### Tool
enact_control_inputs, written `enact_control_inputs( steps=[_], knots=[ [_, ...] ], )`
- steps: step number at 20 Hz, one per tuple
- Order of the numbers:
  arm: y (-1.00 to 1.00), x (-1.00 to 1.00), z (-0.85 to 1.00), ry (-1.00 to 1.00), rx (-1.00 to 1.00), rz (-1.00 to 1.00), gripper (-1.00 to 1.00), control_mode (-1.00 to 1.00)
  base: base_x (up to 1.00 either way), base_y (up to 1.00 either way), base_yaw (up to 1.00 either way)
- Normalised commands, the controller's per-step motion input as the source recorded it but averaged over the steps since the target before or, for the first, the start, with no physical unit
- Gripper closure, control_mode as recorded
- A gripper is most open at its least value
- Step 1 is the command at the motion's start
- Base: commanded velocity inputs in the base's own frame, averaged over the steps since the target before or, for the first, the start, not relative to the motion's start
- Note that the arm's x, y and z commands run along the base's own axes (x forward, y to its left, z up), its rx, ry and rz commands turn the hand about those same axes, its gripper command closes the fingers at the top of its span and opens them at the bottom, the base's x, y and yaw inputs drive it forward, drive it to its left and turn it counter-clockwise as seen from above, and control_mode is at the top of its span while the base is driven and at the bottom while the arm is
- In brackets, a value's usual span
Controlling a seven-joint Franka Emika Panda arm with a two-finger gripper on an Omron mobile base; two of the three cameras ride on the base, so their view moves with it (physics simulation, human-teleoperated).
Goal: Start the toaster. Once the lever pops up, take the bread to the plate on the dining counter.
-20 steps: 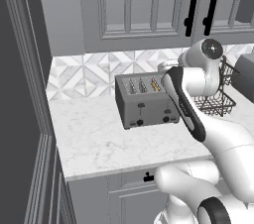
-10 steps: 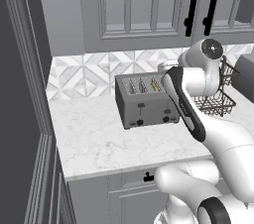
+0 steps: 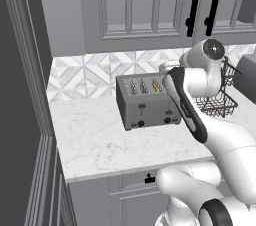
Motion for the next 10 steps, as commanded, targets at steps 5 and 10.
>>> enact_control_inputs(
  steps=[5,10],
  knots=[
    [0.0,0.0,0.0,0.0,0.0,0.0,-1.0,-1.0,0.0,0.0,0.0],
    [0.0,0.0,0.0,0.0,0.0,0.0,-1.0,-1.0,0.0,0.0,0.0]
  ],
)
